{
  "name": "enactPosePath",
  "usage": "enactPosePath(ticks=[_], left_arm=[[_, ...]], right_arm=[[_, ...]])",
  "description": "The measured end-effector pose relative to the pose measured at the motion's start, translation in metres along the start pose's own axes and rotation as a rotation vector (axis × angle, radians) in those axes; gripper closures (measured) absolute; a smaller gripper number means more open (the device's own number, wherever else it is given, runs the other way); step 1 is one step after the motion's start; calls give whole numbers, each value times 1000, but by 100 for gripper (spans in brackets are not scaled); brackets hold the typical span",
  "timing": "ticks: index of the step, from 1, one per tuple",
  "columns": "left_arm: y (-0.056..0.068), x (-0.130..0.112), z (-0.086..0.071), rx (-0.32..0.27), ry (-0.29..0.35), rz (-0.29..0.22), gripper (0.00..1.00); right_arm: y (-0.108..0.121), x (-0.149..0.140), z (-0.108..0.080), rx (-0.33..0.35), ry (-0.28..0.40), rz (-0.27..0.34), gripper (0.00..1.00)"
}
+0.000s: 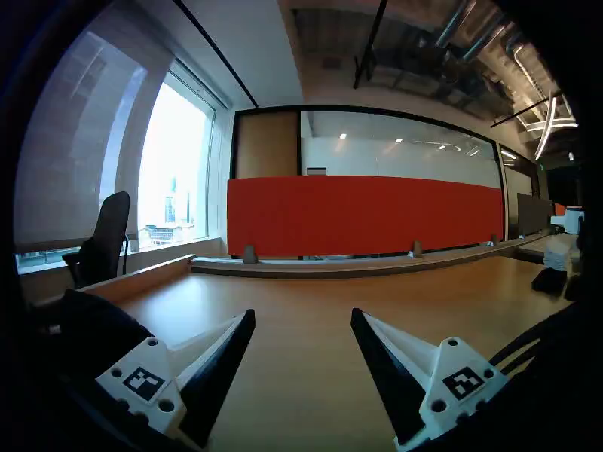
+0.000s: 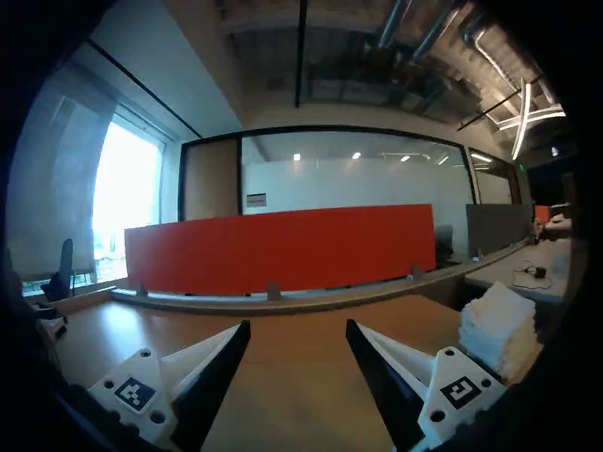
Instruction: Fold towel
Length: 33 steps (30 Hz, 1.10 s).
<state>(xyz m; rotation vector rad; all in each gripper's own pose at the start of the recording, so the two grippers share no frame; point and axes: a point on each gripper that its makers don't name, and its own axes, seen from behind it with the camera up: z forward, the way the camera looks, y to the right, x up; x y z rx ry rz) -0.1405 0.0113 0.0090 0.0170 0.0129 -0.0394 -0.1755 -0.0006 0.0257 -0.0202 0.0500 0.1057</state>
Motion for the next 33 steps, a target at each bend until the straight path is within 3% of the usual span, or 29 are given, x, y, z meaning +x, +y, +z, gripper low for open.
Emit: enactPosePath(ticks=[20, 33], left_arm=[[0, 0, 0, 0, 0, 1, 6], [0, 0, 1, 0, 0, 1, 6]], right_arm=[[-5, -60, 1, 27, -51, -56, 2], [-1, -69, 2, 16, -53, -88, 2]])
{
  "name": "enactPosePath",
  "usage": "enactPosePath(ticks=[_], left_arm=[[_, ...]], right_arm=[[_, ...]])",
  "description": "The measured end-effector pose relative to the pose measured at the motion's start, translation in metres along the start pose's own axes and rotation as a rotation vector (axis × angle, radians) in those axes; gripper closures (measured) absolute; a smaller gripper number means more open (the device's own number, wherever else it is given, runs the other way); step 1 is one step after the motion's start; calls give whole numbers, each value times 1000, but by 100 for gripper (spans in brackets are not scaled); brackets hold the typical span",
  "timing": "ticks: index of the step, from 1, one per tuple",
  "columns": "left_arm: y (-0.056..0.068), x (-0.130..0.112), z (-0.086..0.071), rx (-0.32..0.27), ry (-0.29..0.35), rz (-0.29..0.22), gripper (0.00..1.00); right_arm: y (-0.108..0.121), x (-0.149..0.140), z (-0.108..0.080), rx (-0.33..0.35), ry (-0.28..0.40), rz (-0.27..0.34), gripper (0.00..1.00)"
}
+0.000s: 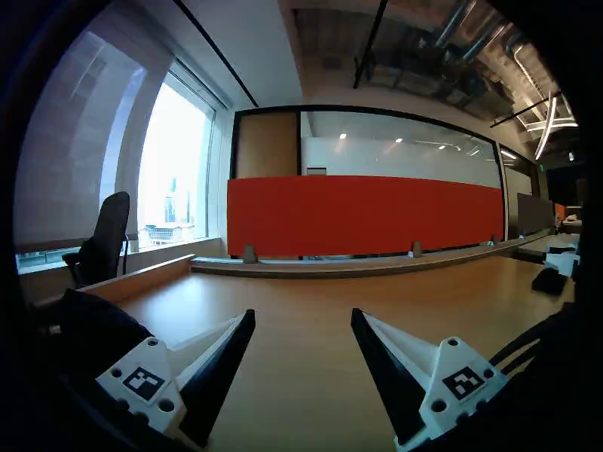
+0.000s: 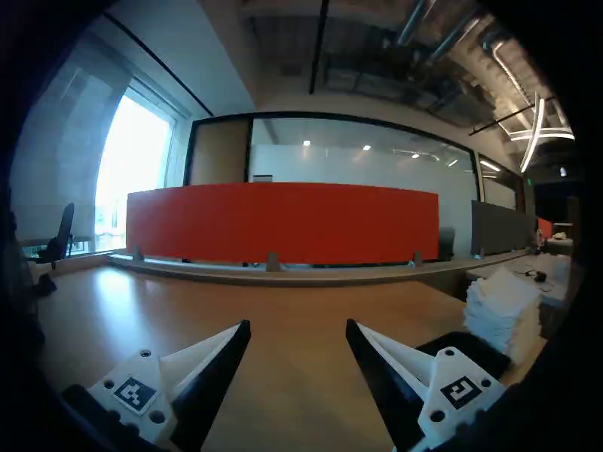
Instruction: Fold towel
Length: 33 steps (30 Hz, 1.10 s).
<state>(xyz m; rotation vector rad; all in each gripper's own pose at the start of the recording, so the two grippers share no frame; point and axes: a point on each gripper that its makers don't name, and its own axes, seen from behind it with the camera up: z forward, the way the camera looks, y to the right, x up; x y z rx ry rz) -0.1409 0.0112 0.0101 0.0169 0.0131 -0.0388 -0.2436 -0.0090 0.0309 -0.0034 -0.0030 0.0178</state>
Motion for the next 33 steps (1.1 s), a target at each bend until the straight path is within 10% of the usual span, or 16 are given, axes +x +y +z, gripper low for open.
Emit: enactPosePath(ticks=[33], left_arm=[[0, 0, 0, 0, 0, 0, 6]], right_arm=[[1, 2, -5, 7, 13, 15, 2]])
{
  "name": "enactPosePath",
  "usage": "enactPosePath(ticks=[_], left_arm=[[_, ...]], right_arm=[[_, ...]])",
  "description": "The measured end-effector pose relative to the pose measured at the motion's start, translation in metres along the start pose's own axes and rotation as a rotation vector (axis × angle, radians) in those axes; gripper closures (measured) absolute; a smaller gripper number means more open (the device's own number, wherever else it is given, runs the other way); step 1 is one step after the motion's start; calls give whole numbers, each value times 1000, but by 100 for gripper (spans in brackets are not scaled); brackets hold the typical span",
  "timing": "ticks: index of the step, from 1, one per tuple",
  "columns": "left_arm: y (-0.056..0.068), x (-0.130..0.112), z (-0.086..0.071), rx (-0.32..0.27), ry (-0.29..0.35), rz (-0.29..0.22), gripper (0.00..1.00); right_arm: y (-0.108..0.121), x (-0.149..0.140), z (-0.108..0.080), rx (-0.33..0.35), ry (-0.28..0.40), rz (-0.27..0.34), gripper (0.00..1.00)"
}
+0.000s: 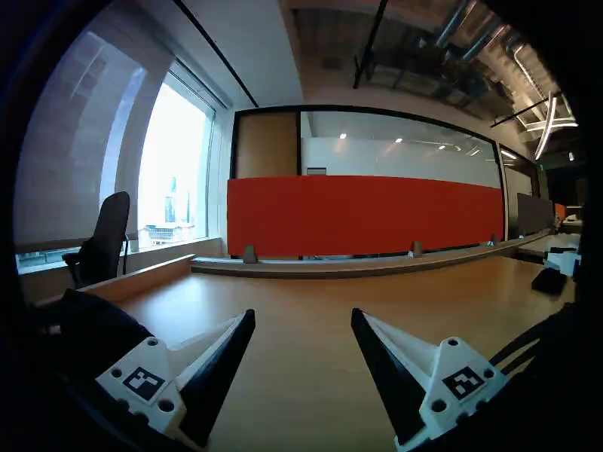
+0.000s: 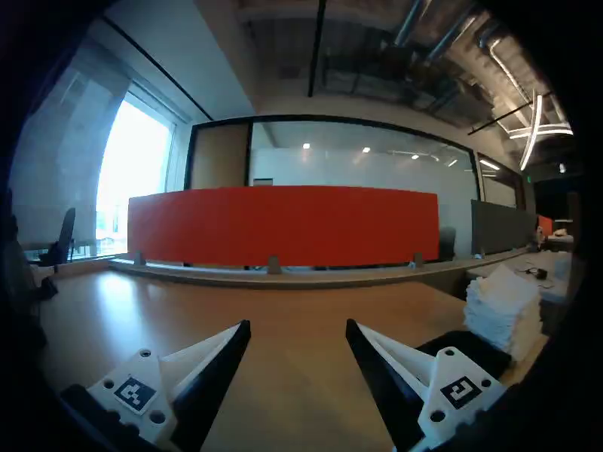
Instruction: Fold towel
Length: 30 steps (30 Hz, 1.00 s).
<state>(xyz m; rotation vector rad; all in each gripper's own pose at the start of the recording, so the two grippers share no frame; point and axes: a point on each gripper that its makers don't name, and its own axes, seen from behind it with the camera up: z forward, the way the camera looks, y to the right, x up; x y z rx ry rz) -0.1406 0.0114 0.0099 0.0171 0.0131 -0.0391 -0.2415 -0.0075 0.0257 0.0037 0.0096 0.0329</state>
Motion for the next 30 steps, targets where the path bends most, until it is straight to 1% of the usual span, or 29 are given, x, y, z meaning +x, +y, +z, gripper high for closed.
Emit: enactPosePath(ticks=[20, 30], left_arm=[[0, 1, -1, 0, -1, 0, 6], [-1, 5, -3, 0, -2, 1, 6]], right_arm=[[0, 0, 0, 1, 0, -1, 2], [0, -1, 1, 2, 0, 0, 2]])
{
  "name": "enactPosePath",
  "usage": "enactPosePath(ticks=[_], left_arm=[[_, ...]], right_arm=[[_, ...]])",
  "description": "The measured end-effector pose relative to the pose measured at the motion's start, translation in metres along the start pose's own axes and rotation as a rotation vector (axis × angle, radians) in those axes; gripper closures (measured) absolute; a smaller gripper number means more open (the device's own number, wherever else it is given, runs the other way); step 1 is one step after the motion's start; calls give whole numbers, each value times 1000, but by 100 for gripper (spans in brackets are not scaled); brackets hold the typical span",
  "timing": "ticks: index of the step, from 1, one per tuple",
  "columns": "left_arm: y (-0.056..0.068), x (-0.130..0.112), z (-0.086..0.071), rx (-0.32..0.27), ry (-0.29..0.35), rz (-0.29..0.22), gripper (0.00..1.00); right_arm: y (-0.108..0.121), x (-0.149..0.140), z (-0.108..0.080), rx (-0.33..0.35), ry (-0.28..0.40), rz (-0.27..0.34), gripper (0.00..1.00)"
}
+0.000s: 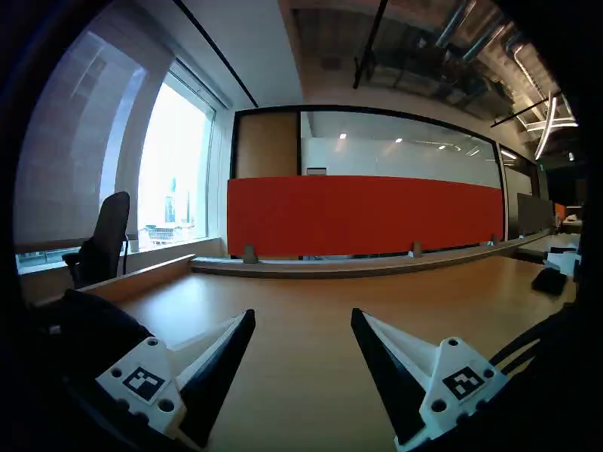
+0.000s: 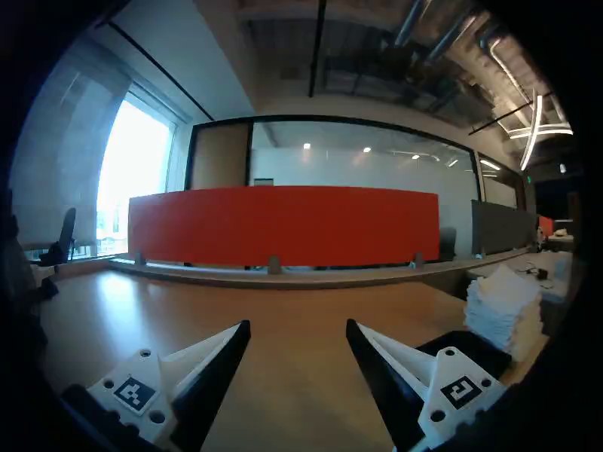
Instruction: Fold towel
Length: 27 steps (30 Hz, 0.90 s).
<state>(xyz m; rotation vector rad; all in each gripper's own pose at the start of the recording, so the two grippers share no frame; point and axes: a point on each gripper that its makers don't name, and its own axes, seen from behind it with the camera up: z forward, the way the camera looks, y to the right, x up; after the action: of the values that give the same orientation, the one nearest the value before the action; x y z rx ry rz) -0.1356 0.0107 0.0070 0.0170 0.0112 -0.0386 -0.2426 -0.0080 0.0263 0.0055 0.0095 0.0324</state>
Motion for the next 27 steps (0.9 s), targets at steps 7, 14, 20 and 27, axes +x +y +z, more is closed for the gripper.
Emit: enactPosePath(ticks=[7, 14, 20, 27], left_arm=[[-1, 3, -1, 0, -1, 0, 6], [-1, 5, -1, 0, -1, 0, 6], [-1, 5, -1, 0, -2, -1, 6], [-1, 4, -1, -1, -2, -3, 6]], right_arm=[[0, 0, -1, 0, 0, 0, 2], [0, 0, -1, 0, 0, -1, 2], [-1, 0, -1, 0, 0, 0, 2], [-1, 0, -1, 0, 0, 0, 2]])
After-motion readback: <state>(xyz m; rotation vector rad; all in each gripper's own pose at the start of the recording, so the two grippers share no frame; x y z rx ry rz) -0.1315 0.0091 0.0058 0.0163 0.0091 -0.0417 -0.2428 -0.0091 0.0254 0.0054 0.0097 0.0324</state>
